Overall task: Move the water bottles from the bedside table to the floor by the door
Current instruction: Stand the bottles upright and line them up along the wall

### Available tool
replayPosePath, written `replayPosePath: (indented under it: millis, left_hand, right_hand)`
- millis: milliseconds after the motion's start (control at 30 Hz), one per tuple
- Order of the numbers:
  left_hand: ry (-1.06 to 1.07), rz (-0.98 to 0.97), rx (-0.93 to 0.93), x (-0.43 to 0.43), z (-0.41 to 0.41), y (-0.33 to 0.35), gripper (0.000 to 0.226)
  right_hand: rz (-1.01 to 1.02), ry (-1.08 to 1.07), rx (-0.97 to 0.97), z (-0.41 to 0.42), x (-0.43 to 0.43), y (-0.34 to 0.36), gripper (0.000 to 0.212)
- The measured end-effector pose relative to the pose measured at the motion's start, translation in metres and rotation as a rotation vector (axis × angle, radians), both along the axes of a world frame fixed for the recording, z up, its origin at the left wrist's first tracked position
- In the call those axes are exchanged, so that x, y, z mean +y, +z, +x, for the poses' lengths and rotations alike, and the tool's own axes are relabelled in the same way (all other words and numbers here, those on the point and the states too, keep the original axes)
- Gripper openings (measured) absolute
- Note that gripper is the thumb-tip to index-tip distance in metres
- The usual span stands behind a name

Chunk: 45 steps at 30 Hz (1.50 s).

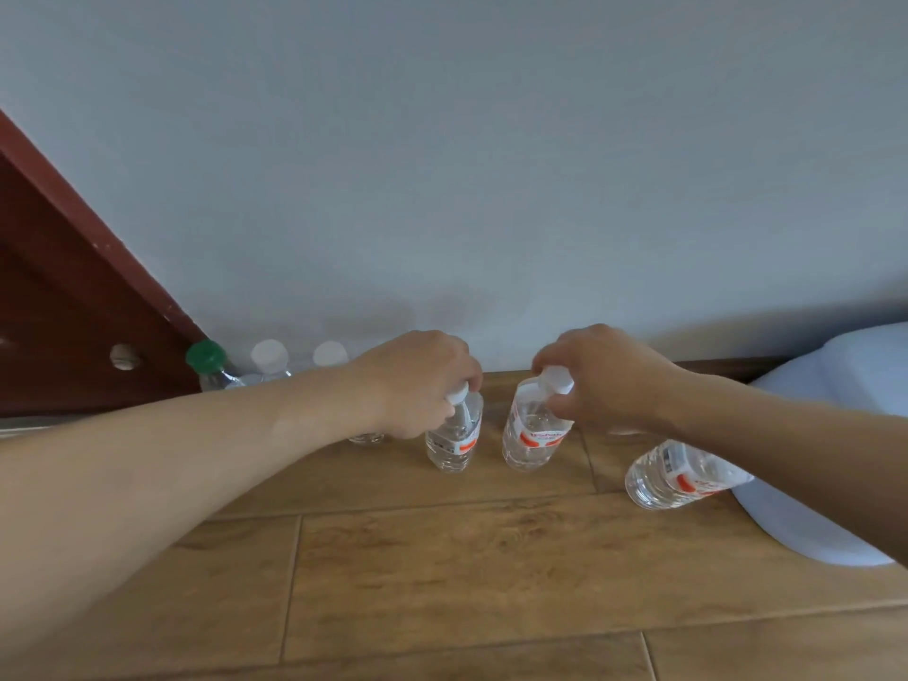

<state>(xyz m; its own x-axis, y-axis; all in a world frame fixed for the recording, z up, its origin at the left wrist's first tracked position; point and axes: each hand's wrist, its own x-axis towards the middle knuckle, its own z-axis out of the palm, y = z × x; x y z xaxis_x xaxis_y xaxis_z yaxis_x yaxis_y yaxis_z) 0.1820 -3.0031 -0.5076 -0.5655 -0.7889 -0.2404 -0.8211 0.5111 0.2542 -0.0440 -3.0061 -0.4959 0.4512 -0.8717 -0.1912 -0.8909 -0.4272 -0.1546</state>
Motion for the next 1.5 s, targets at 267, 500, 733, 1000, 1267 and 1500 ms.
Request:
replayPosePath:
  millis: [267,500,733,1000,1267,1500]
  left_hand:
    - [0.004,0.032,-0.011,-0.006,0.030,0.002,0.039]
    - [0.040,-0.005,0.002,-0.012,0.036,0.000,0.031]
    - [0.142,-0.056,-0.028,-0.013,0.031,-0.009,0.041]
    - [0.160,-0.057,0.006,-0.015,0.032,-0.007,0.033]
    - [0.138,-0.086,0.002,-0.022,0.036,-0.009,0.033]
    - [0.147,-0.081,-0.001,-0.028,0.041,-0.010,0.035]
  right_hand:
    - [0.004,0.042,-0.024,0.032,-0.010,-0.007,0.037]
    - [-0.002,0.033,-0.033,0.041,-0.014,-0.011,0.038]
    - [0.010,0.018,-0.045,0.037,-0.012,-0.014,0.038]
    - [0.005,0.030,-0.064,0.043,-0.014,-0.012,0.037]
    - [-0.002,0.030,-0.097,0.058,-0.023,-0.010,0.038]
    - [-0.005,-0.006,-0.082,0.067,-0.030,-0.015,0.040]
